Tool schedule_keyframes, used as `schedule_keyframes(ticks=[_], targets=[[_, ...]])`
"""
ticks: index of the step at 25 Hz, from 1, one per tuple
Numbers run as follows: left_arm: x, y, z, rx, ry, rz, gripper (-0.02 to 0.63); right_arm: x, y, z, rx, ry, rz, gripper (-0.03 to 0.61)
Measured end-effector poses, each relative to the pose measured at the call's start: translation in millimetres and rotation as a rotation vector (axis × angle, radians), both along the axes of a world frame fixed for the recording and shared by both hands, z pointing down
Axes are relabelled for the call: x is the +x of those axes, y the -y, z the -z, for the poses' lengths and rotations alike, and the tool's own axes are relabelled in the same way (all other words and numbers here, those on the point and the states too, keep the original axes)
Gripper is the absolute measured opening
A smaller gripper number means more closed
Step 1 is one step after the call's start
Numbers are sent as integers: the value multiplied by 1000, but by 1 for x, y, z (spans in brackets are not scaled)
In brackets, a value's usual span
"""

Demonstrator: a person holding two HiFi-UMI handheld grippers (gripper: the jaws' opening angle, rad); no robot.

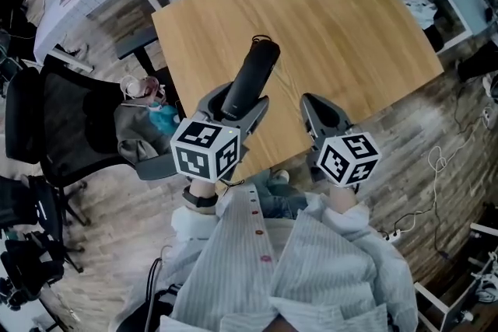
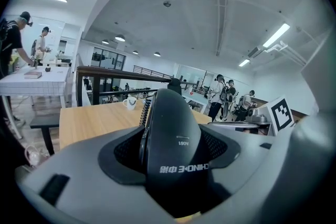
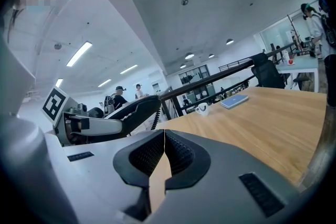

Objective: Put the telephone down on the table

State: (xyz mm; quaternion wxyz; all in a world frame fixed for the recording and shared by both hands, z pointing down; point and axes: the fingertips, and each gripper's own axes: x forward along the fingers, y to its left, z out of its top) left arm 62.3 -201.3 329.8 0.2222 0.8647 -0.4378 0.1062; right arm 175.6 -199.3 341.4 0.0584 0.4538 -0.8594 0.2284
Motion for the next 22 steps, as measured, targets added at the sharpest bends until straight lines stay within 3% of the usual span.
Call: schedule_keyframes(ticks=[7, 22], targets=[[-17, 14, -8, 2, 20, 20, 311, -12, 13, -10, -13, -9, 0, 34], [-39, 27, -66, -78, 42, 26, 311, -44, 23, -64, -110, -17, 32, 34]])
